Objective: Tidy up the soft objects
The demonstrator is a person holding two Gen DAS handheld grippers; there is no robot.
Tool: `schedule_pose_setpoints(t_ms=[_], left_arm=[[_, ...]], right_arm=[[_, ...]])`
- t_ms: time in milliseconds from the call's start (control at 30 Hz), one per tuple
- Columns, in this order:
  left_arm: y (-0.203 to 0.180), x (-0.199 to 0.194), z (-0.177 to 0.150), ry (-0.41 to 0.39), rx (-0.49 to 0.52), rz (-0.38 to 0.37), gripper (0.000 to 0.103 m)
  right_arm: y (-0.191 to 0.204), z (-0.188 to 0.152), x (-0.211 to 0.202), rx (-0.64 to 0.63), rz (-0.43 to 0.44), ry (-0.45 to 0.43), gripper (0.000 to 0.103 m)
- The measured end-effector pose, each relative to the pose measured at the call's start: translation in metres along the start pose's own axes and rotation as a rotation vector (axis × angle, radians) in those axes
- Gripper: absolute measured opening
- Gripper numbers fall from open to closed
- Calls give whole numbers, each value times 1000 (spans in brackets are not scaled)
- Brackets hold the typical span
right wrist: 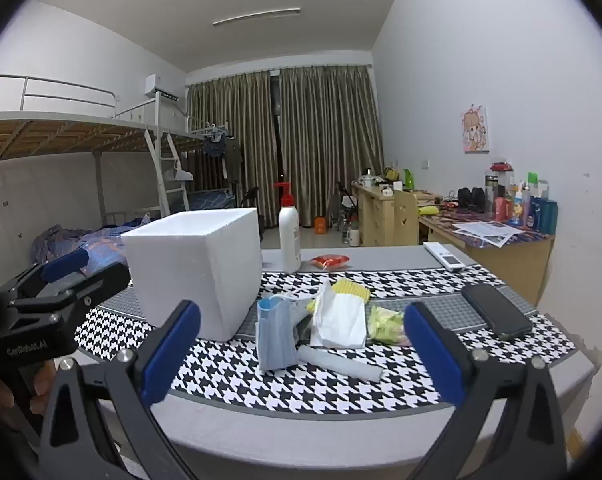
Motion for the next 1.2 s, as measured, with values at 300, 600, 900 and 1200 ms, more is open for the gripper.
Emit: schedule_pose_setpoints(t_ms=[300,600,900,1200], left_arm=[[5,-2,-1,1,-35,10,102],[2,-2,1,13,-16,6,102],[5,-1,-1,25,-22,15,102],[6,-1,0,22,-17,25,102]], right_arm=[[0,1,-2,1,2,-10,103],[-2,2,0,6,5,-9,103],[-1,4,-2,2,3,-17,103],[-1,5,-5,1,0,-22,103]])
Point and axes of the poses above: each gripper's, at about its wrist camera, not at the fingertips, and x roughly the way its jaws point, y to its left, z to its top, the point moved 8 cm from there along x, roughly the way its jaws point, and after that the axes turned 5 degrees about x, right-handed, at the moved point
